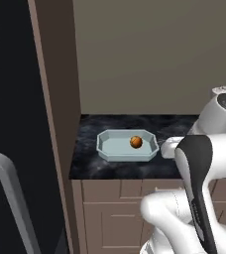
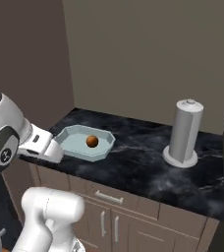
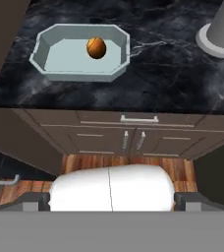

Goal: Pick the mango and orange from the fridge and place them inside the tupperware on the counter.

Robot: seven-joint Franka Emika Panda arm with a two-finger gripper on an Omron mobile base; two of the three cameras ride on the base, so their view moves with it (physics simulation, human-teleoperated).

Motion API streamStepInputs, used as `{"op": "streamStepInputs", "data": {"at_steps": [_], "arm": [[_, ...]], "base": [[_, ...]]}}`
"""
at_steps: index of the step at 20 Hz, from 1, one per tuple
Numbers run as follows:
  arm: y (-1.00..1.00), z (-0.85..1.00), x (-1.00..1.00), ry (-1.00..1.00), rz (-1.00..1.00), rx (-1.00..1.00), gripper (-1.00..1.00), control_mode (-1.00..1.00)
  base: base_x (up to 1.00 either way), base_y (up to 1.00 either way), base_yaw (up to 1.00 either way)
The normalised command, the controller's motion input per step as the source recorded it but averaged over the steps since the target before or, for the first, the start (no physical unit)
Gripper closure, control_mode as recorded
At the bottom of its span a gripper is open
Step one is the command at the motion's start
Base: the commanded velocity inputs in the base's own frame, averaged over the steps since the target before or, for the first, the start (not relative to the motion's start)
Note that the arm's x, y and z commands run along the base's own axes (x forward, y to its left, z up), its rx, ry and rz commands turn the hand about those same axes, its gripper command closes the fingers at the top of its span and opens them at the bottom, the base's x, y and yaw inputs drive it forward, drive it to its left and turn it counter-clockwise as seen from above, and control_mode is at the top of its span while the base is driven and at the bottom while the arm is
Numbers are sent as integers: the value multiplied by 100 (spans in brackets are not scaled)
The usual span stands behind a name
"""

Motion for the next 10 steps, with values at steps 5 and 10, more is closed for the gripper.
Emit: {"op": "streamStepInputs", "data": {"at_steps": [5, 10], "arm": [[0, 0, 0, 0, 0, 0, -100, 100], [0, 0, 0, 0, 0, 0, -100, 100]], "base": [[-100, 0, 0], [-100, 6, 0]]}}
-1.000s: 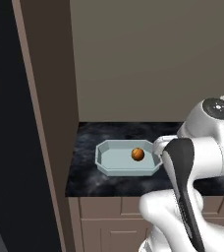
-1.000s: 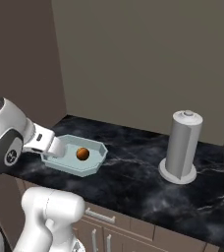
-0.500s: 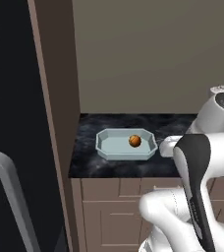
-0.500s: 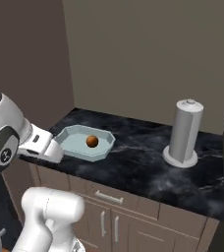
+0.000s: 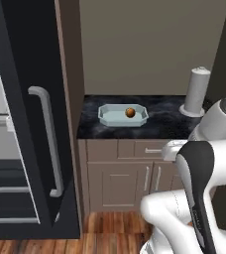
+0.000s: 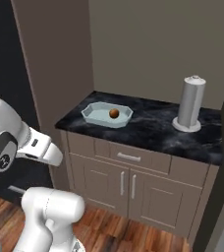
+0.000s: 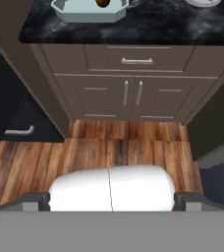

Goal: Pick the mango and orange from the fridge and place them inside the tupperware on the counter.

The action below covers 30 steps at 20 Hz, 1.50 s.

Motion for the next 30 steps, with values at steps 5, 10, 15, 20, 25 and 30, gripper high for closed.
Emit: {"op": "streamStepInputs", "data": {"at_steps": [5, 10, 15, 20, 25, 30], "arm": [[0, 0, 0, 0, 0, 0, -100, 100], [0, 0, 0, 0, 0, 0, -100, 100], [0, 0, 0, 0, 0, 0, -100, 100], [0, 0, 0, 0, 0, 0, -100, 100], [0, 0, 0, 0, 0, 0, -100, 100], [0, 0, 0, 0, 0, 0, -100, 100]], "base": [[-97, 37, 4], [-60, 86, 13], [-30, 100, 10], [-3, 100, 0], [11, 94, 0], [33, 73, -2]]}}
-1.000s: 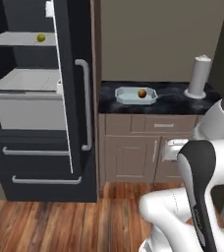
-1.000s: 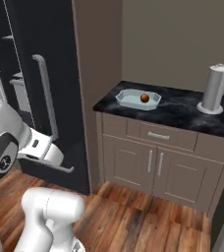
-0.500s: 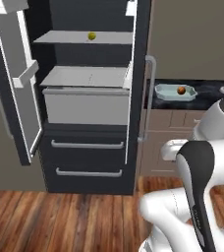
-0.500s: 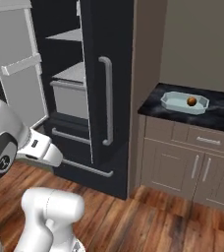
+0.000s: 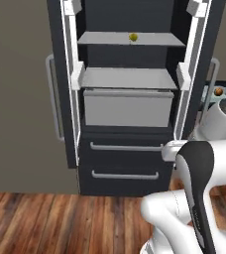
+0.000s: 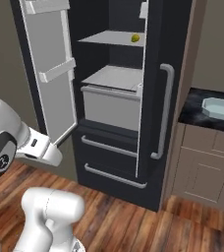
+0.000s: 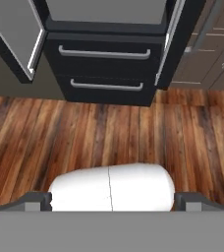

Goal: Pick the mango and orange from the fridge and place them inside the tupperware on the counter.

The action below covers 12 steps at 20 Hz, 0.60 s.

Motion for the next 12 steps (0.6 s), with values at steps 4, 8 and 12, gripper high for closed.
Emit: {"op": "streamStepInputs", "data": {"at_steps": [4, 8, 12], "arm": [[0, 0, 0, 0, 0, 0, -100, 100], [0, 0, 0, 0, 0, 0, -100, 100], [0, 0, 0, 0, 0, 0, -100, 100]], "base": [[46, 29, -6], [49, 15, -8], [58, 8, -13]]}}
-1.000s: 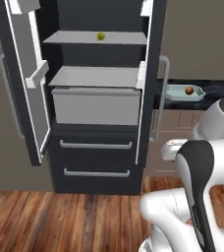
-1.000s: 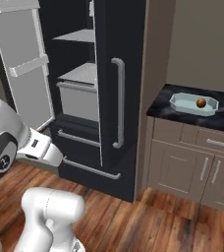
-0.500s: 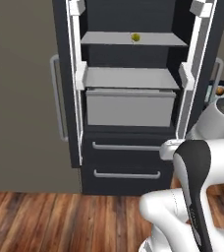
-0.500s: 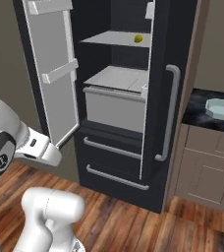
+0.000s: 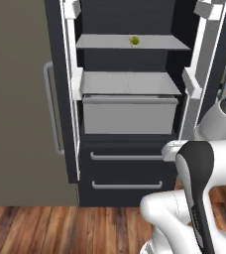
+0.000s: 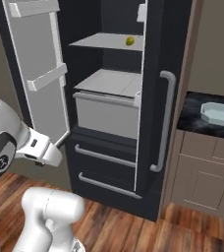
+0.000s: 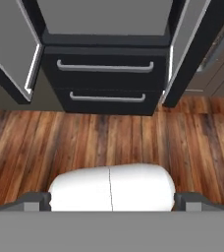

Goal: Pick the mango and orange from the fridge and place them inside the tupperware on the counter.

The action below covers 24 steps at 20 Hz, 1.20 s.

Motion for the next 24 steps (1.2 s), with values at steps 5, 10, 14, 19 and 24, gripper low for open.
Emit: {"op": "streamStepInputs", "data": {"at_steps": [5, 10, 14, 19, 24], "arm": [[0, 0, 0, 0, 0, 0, -100, 100], [0, 0, 0, 0, 0, 0, -100, 100], [0, 0, 0, 0, 0, 0, -100, 100], [0, 0, 0, 0, 0, 0, -100, 100], [0, 0, 0, 0, 0, 0, -100, 100]], "base": [[66, 25, -18], [62, 32, -17], [57, 31, -14], [55, 26, -14], [59, 8, -2]]}}
